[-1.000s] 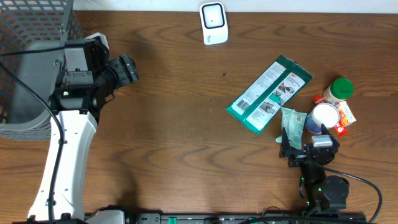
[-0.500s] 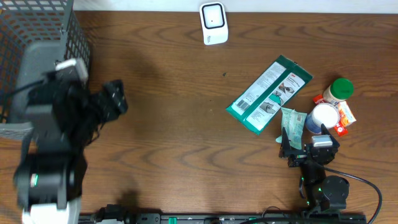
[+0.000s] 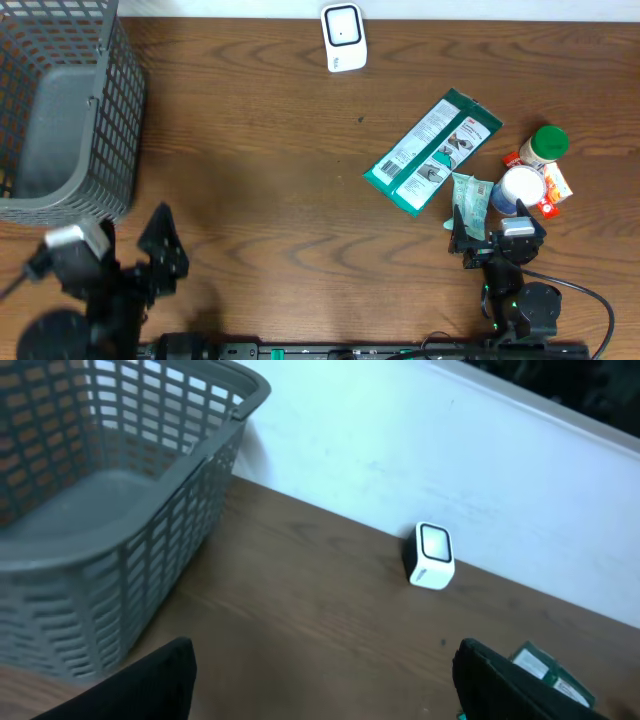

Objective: Scan the item barcode

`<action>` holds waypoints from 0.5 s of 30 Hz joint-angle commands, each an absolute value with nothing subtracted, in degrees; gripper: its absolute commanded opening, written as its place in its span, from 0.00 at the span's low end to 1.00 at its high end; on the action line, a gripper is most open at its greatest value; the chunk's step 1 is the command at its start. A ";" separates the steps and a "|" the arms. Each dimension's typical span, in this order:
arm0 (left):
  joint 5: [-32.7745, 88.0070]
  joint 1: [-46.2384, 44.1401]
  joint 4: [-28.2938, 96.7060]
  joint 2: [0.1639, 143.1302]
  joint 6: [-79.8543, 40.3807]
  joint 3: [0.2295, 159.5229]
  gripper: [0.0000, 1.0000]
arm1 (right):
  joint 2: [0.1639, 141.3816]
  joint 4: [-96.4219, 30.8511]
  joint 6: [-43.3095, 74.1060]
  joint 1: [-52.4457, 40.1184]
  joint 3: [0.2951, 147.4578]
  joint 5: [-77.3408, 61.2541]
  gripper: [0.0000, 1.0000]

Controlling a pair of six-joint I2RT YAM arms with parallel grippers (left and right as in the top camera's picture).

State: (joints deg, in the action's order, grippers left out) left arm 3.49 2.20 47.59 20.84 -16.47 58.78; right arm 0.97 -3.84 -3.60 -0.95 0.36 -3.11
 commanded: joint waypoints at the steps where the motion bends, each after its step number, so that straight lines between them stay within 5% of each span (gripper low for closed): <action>1: 1.83 2.00 47.51 14.48 -16.12 54.33 0.83 | 0.71 -4.08 -3.68 -1.50 0.32 -2.87 0.99; 15: 1.67 -0.38 43.46 0.14 -16.12 40.10 0.82 | 0.71 -4.10 -3.68 -1.50 0.32 -2.87 0.99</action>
